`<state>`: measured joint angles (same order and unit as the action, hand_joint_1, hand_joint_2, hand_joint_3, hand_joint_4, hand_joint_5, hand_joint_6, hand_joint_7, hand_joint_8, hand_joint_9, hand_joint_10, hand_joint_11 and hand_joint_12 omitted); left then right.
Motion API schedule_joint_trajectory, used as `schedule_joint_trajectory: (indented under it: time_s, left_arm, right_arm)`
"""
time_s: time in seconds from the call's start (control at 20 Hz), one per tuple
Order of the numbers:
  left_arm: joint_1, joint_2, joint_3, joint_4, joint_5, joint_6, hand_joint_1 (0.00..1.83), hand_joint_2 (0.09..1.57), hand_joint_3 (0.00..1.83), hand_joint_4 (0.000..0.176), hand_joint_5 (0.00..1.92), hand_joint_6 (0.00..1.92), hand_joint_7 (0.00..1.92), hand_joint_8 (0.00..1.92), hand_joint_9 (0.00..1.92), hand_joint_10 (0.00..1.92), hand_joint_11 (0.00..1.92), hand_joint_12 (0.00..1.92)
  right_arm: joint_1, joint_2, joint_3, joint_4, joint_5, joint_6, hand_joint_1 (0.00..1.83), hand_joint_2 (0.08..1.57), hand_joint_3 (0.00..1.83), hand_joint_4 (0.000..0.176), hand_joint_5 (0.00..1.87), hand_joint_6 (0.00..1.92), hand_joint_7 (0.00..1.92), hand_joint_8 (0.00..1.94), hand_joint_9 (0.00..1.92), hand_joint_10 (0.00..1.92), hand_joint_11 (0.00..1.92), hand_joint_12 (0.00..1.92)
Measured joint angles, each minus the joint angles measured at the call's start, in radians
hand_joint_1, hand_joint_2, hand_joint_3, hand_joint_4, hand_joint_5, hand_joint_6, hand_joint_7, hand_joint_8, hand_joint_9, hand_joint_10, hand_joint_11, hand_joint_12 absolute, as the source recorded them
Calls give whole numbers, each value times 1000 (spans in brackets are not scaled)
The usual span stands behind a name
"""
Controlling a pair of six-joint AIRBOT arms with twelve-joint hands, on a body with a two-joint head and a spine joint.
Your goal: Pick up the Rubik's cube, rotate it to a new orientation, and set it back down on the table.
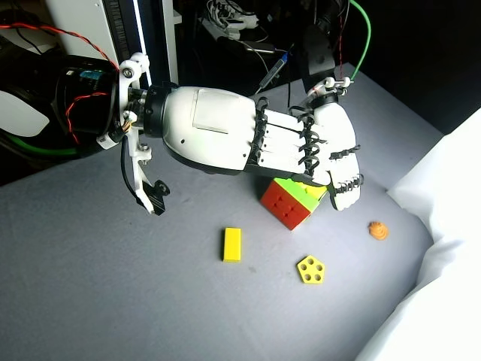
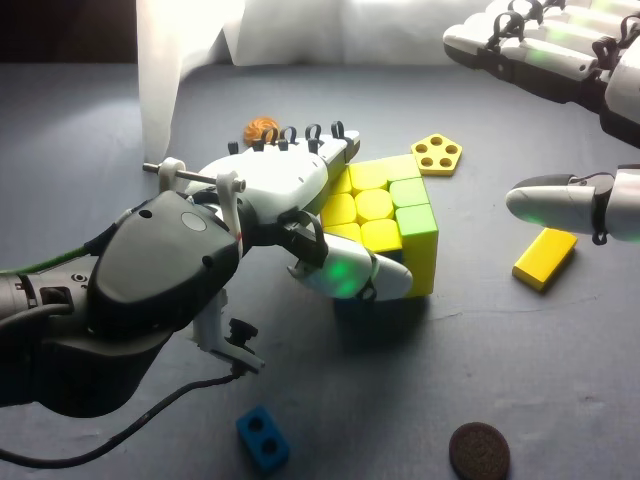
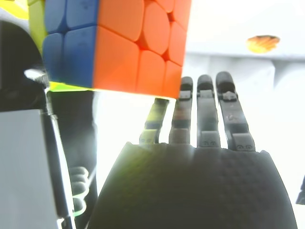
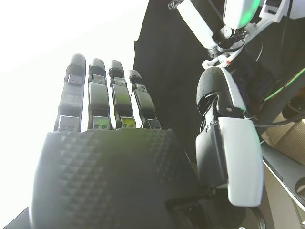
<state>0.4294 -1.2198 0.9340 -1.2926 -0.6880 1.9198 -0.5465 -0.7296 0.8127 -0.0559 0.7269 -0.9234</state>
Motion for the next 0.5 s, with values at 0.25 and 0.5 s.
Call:
schedule_joint_trajectory:
  time_s: [0.25, 0.5]
  left_arm:
    - [-3, 15, -23, -4, -1, 21, 412, 838, 0, 64, 0, 0, 0, 0, 0, 0, 0, 0]
    - [-69, 96, -72, -66, 61, 160, 422, 835, 0, 68, 0, 0, 0, 0, 0, 0, 0, 0]
  right_arm:
    - [0, 0, 0, 0, 0, -1, 320, 1242, 0, 0, 0, 0, 64, 3, 66, 7, 0, 374]
    - [0, 0, 0, 0, 0, -2, 322, 1233, 0, 0, 0, 0, 71, 0, 55, 1, 0, 406]
